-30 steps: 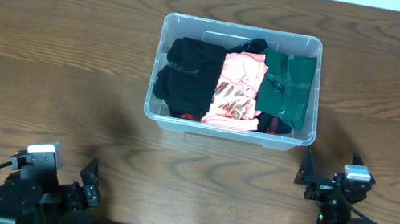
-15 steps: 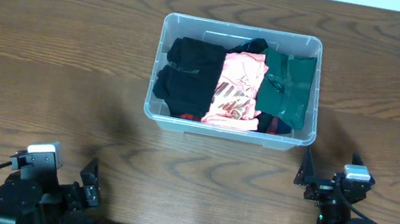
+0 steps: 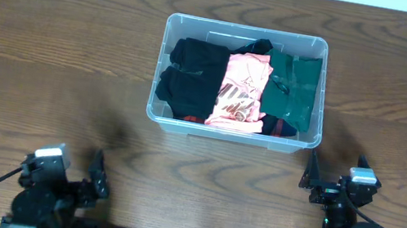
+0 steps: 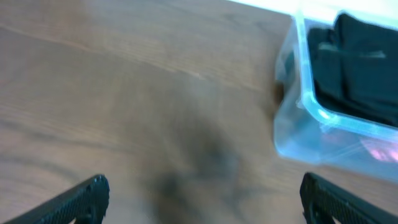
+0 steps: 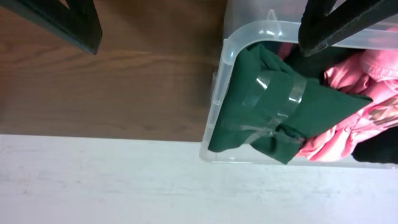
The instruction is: Pack container
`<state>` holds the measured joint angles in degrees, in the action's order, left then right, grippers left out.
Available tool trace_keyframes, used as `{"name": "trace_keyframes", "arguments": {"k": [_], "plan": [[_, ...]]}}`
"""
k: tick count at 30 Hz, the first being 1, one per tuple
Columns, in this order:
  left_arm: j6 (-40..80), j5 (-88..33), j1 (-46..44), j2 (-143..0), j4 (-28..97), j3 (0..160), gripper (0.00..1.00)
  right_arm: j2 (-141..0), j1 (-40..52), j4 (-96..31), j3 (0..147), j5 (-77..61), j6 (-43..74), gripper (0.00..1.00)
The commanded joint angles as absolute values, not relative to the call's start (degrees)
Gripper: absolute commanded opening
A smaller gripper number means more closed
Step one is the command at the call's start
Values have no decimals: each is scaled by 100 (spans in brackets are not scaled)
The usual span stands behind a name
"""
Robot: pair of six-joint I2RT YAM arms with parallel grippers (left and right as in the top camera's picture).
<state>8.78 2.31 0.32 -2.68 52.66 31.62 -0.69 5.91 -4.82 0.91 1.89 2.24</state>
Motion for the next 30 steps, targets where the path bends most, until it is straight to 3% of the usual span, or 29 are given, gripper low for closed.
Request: {"name": "trace_keyframes", "arguments": {"k": [1, 12, 30], "plan": [[812, 329, 106, -8, 4630, 2458, 98, -32, 635, -467, 58, 167, 121, 99], [794, 410, 106, -10, 1496, 491, 98, -32, 635, -467, 58, 169, 121, 99], [755, 672, 106, -10, 336, 23, 98, -32, 635, -467, 58, 167, 121, 99]]}}
